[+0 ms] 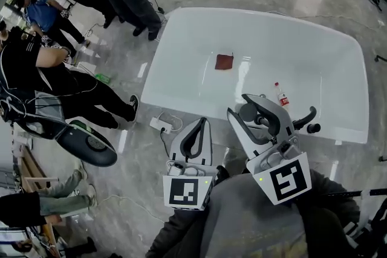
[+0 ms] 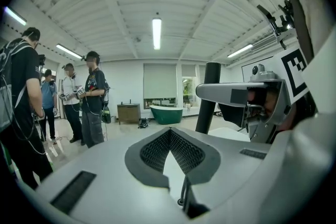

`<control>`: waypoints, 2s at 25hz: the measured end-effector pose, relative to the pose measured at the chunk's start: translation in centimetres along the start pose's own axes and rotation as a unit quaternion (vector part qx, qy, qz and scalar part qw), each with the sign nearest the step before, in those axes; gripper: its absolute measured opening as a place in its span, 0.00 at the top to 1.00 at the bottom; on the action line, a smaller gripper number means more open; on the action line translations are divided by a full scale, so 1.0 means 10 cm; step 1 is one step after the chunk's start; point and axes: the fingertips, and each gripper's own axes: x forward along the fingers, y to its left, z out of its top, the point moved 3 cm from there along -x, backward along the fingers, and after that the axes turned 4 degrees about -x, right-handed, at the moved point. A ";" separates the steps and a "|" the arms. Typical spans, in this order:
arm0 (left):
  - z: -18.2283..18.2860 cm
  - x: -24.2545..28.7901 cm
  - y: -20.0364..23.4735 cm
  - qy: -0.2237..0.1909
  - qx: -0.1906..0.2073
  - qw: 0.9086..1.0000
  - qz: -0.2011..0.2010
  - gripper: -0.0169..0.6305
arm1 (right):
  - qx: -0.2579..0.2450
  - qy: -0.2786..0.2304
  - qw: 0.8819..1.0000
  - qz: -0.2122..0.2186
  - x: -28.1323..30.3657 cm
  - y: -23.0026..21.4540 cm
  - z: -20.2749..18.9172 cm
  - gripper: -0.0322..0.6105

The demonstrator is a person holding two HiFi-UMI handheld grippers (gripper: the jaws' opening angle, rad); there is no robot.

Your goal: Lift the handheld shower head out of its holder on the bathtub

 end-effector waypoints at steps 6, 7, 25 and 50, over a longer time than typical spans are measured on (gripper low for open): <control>0.00 -0.17 0.03 -0.001 0.001 0.999 -0.052 0.97 | -0.009 -0.003 0.998 -0.056 -0.12 0.19 0.19 0.73; 0.00 -0.23 0.09 -0.001 0.003 0.998 -0.057 0.97 | -0.010 -0.004 0.998 -0.063 -0.13 0.28 0.21 0.73; -0.08 -0.87 0.27 -0.016 0.029 0.993 -0.114 0.97 | -0.032 -0.008 0.991 -0.133 -0.51 1.01 0.37 0.73; -0.03 -0.83 0.02 -0.035 0.032 0.994 -0.103 0.97 | -0.027 -0.013 0.994 -0.106 -0.60 0.83 0.30 0.73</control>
